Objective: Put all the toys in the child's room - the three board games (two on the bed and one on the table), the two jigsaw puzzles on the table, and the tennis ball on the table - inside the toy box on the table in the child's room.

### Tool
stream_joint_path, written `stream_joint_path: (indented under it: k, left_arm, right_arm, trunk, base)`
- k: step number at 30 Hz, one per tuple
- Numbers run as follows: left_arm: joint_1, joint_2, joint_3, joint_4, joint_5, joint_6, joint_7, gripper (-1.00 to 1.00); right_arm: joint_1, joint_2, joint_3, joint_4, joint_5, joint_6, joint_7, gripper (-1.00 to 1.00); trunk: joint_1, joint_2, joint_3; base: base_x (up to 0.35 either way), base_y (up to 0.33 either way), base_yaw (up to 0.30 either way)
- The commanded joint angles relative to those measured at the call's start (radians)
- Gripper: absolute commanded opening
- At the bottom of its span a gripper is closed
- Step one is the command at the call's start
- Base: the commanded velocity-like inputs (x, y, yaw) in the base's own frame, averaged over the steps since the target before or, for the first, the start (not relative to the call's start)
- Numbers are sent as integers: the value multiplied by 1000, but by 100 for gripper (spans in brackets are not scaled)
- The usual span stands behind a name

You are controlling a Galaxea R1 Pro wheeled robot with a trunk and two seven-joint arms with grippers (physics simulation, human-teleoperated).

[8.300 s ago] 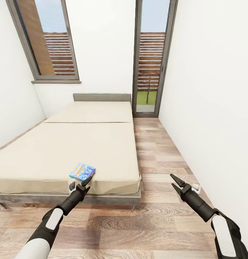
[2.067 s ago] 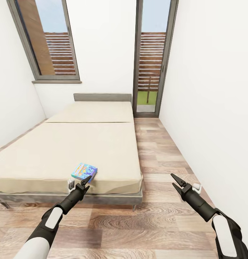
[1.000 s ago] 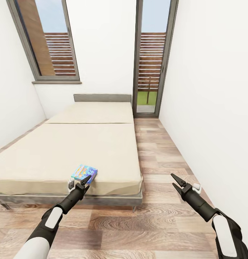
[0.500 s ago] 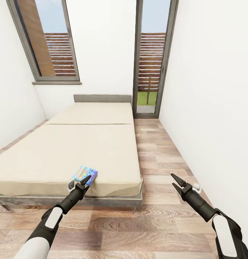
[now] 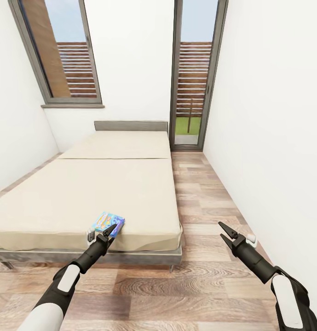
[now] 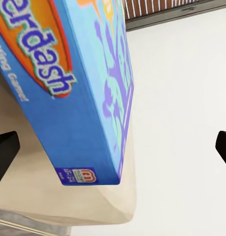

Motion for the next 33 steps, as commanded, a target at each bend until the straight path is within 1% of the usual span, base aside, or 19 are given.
stream_joint_path:
  k: [1, 30, 31, 33]
  left_arm:
    - [-1, 0, 2, 0, 5, 8, -2, 100]
    - [-1, 1, 4, 0, 5, 10, -5, 100]
    - [-1, 1, 4, 0, 5, 9, -5, -100]
    - [-1, 1, 4, 0, 5, 9, -6, -100]
  right_arm:
    - [-1, 1, -3, 0, -1, 6, 2, 100]
    - [-1, 1, -3, 0, -1, 6, 2, 100]
    - [-1, 1, -3, 0, -1, 6, 2, 100]
    - [-1, 1, -3, 0, -1, 6, 2, 100]
  trunk:
    - [0, 0, -1]
    - [0, 0, -1]
    - [0, 0, -1]
    - [0, 0, -1]
  base:
    - [0, 0, 0]
    - [0, 0, 0]
    - [0, 0, 0]
    - [0, 0, 0]
